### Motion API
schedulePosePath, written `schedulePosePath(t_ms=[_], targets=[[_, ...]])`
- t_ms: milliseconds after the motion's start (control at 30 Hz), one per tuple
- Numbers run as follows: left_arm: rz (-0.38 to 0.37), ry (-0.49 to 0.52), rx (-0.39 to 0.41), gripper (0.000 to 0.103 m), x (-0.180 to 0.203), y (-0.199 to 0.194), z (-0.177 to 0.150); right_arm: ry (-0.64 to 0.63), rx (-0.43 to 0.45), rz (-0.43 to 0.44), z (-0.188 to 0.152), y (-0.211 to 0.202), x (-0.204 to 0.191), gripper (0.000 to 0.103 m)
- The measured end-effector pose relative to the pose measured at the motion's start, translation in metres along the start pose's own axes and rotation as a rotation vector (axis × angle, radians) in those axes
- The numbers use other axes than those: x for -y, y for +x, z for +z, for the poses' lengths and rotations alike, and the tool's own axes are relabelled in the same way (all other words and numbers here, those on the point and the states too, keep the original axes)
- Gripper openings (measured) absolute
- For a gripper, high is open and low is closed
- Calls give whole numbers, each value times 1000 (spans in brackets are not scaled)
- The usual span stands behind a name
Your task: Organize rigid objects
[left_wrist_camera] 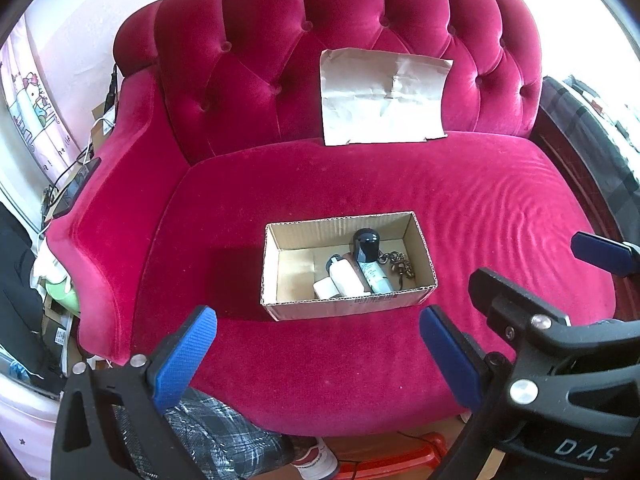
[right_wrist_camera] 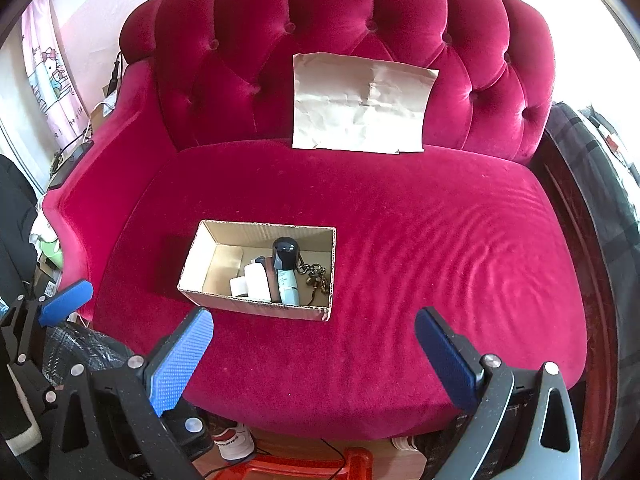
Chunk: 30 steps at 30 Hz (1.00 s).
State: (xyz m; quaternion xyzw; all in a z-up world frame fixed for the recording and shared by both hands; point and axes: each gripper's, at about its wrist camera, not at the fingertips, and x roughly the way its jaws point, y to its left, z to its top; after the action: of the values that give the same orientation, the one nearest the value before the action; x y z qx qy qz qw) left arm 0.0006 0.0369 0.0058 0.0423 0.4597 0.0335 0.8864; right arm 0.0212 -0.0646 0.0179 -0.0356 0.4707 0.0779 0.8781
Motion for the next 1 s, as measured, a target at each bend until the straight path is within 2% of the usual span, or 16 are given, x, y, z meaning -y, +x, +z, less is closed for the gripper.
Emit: schedulePosePath(t_ms=[1000], targets=[[-16,-7,-11,103,-2,2,1,1,-6,-5,1,1,1,103]])
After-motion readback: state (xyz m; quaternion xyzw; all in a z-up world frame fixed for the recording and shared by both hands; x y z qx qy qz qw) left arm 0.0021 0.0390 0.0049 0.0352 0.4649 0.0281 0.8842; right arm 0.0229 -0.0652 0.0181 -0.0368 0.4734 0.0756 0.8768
